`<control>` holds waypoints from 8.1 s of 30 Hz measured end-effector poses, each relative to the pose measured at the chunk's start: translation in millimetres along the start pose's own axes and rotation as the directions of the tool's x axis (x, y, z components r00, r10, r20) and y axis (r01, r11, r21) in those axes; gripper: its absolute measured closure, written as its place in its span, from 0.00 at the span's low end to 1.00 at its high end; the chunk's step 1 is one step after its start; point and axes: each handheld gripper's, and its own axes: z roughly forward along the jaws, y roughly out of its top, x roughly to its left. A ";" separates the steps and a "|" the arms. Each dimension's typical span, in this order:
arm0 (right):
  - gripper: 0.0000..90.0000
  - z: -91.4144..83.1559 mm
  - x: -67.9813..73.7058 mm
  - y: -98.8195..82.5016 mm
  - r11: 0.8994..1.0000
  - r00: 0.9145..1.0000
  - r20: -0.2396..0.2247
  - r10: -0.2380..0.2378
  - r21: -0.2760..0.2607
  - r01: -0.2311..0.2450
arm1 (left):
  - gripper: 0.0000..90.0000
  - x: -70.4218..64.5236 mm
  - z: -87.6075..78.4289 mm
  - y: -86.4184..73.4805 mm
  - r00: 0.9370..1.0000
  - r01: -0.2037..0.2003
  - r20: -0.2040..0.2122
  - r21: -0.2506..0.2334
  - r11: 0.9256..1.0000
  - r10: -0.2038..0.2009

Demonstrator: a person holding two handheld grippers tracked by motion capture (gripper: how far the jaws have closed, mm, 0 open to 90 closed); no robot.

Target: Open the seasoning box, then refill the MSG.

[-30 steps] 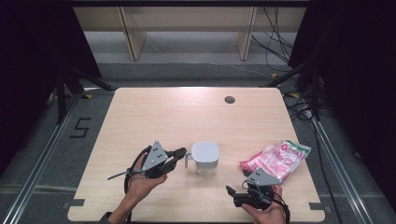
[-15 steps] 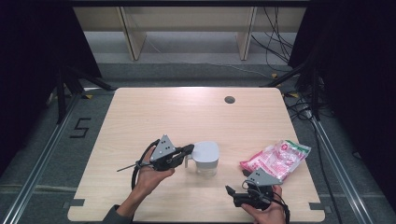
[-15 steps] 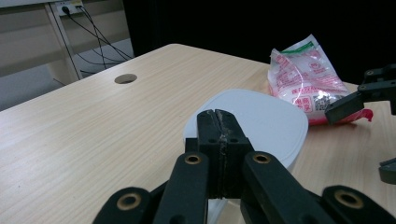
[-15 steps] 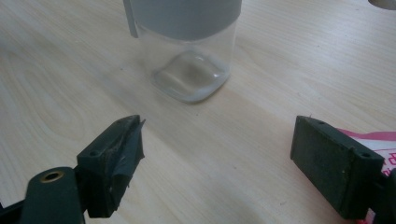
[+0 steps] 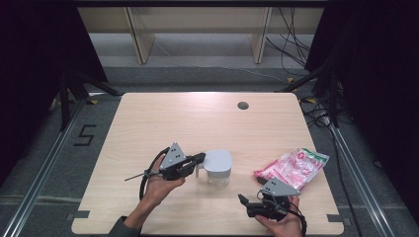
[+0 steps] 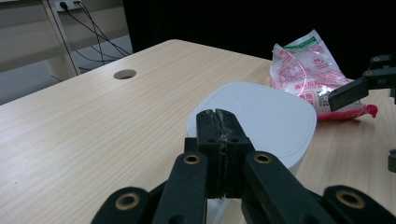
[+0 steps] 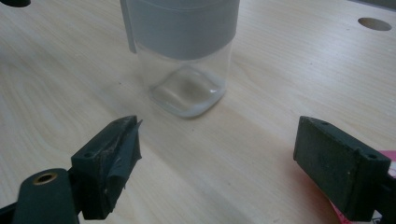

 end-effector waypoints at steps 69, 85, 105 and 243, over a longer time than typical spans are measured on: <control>1.00 27.9 2.9 62.7 0.984 0.983 -0.107 -0.151 -0.111 0.139 | 0.86 6.1 -6.9 -4.3 0.999 0.033 0.018 -0.036 0.999 -0.032; 1.00 32.9 10.5 74.8 0.974 0.981 -0.086 -0.176 -0.157 0.161 | 0.50 11.0 -34.8 -14.2 0.998 0.054 -0.015 0.009 0.998 -0.054; 1.00 38.9 19.6 91.0 0.969 0.974 -0.101 -0.201 -0.165 0.182 | 0.35 13.1 -51.4 -44.2 0.996 0.073 -0.058 0.074 0.995 -0.069; 0.26 -75.1 -104.8 -41.8 0.934 0.857 0.371 0.357 -0.121 -0.336 | 0.31 9.5 -48.4 -67.3 0.993 0.110 -0.052 0.116 0.987 -0.104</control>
